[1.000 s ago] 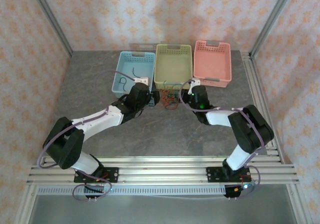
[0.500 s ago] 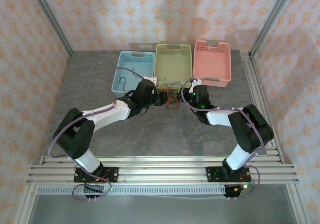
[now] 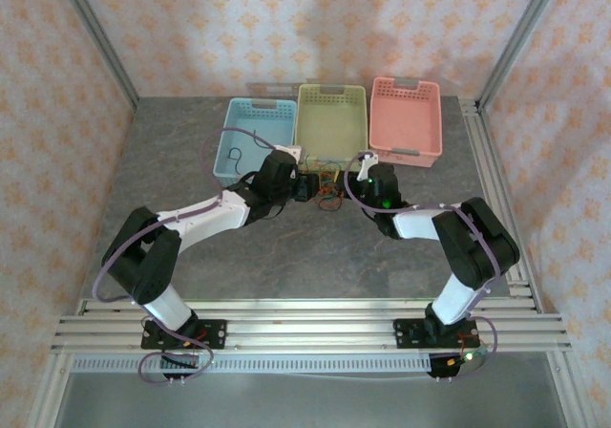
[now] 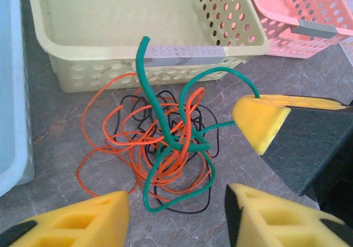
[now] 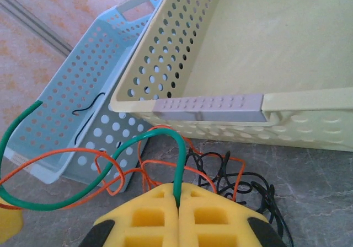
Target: Untangle the cables
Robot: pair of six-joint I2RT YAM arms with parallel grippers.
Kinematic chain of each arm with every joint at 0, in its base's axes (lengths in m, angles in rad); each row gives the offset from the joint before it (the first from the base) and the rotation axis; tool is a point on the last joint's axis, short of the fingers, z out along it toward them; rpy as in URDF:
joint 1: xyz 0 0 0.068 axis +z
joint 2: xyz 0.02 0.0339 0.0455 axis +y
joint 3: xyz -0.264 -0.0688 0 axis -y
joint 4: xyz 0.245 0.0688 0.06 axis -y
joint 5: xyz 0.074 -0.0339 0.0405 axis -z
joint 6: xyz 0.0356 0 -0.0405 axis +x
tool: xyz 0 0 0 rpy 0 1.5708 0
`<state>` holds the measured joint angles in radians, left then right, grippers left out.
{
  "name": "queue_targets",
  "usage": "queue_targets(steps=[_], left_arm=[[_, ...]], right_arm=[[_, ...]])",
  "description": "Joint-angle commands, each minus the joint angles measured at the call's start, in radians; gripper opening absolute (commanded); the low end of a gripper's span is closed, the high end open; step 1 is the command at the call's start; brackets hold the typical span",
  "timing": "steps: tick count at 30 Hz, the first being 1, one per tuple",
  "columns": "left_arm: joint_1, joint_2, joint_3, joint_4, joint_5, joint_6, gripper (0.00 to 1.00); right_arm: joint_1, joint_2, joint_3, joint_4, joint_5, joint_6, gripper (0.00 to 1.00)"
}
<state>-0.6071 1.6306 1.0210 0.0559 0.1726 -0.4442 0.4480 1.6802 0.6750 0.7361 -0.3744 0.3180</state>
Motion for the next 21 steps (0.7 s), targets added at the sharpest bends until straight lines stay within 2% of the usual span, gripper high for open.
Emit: queue_targets(steps=[1, 6, 13, 21], left_arm=[[-0.005, 0.020, 0.036, -0.018, 0.006, 0.012, 0.43], [-0.005, 0.025, 0.039, -0.021, 0.011, 0.014, 0.34], [-0.006, 0.023, 0.039, -0.021, 0.010, 0.012, 0.00], [-0.005, -0.001, 0.021, -0.032, -0.070, -0.001, 0.00]], right_arm=[[-0.001, 0.011, 0.024, 0.048, -0.039, -0.001, 0.00], [0.001, 0.009, 0.022, 0.048, -0.038, -0.004, 0.00], [0.001, -0.001, 0.013, 0.042, 0.011, 0.001, 0.00], [0.001, -0.030, -0.015, 0.044, 0.133, 0.005, 0.00]])
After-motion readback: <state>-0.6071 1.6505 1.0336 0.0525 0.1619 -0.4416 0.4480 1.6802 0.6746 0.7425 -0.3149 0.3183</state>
